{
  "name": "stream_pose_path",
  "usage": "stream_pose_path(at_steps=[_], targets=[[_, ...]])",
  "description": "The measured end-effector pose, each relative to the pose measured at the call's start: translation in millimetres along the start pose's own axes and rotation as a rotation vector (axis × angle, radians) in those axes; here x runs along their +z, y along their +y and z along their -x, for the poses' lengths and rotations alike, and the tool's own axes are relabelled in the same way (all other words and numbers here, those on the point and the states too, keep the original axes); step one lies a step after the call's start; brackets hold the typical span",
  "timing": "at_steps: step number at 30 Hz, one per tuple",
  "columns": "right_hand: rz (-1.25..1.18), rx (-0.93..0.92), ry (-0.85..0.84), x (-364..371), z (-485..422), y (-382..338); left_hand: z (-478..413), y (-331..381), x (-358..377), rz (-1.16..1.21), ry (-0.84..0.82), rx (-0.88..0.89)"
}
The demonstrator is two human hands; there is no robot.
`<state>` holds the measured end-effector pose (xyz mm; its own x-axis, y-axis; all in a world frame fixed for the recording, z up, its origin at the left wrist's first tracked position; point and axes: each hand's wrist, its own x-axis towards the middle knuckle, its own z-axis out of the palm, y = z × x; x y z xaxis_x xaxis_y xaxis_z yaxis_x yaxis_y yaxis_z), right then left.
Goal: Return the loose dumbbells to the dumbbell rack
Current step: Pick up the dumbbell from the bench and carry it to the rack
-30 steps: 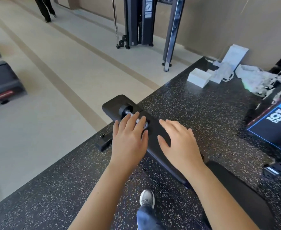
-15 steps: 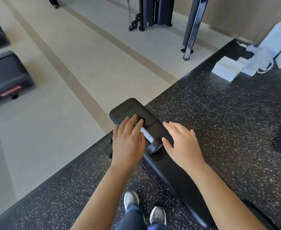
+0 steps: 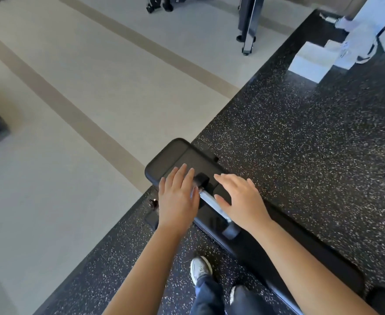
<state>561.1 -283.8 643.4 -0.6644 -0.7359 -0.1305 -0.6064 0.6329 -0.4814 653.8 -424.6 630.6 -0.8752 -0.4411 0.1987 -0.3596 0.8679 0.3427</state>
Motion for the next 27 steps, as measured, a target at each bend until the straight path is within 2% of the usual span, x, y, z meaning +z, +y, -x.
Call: stream_pose_path(at_steps=[8,14,23,27], targets=[[0.042,0.066,-0.151,61,-46,29,-16,-40,61,0.016,-0.141,0.005],[0.041,0.092,-0.277,101,-66,55,-13,-58,101,0.045,-0.161,-0.103],[-0.045,0.093,-0.322,151,-77,89,-3,-65,148,0.12,-0.176,-0.191],[-0.205,0.111,-0.381,170,-78,103,-2,-67,170,0.147,-0.189,-0.228]])
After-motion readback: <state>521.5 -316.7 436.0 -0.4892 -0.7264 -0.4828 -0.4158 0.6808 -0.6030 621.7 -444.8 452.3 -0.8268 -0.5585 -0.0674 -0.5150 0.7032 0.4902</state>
